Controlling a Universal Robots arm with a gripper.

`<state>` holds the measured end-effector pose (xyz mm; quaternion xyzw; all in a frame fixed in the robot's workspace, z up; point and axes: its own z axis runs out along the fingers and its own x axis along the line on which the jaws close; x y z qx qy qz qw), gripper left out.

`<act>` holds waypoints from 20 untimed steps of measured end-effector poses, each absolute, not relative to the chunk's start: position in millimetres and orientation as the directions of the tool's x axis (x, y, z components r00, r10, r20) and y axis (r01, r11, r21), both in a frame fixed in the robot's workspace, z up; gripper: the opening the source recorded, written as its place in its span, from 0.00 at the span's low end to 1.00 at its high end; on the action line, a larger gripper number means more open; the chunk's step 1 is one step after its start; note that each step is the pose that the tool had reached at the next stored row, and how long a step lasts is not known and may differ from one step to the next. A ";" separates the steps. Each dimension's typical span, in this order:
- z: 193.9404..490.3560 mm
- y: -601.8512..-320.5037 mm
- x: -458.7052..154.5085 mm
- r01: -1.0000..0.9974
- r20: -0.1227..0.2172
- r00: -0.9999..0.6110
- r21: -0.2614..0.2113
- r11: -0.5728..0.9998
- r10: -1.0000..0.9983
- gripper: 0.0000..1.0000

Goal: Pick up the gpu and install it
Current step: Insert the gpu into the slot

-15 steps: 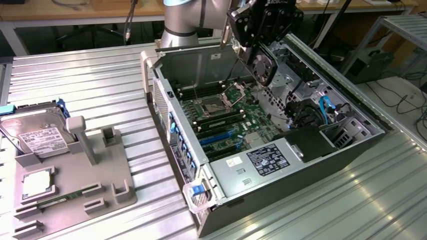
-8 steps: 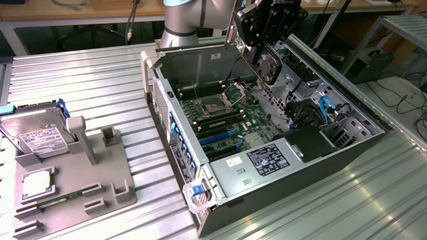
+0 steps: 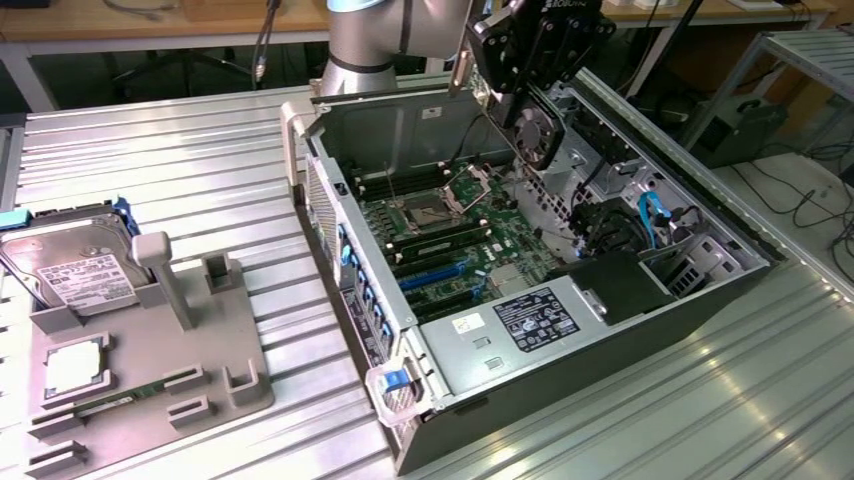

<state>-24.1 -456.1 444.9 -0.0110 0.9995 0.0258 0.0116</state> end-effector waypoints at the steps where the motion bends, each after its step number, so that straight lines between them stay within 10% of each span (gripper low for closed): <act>1: 444.9 -456.1 -24.1 -0.030 -0.024 -0.999 0.051 0.998 -0.029 0.28; 20: 444.9 -456.1 -24.1 -0.165 -0.024 -0.986 0.051 0.985 -0.164 0.28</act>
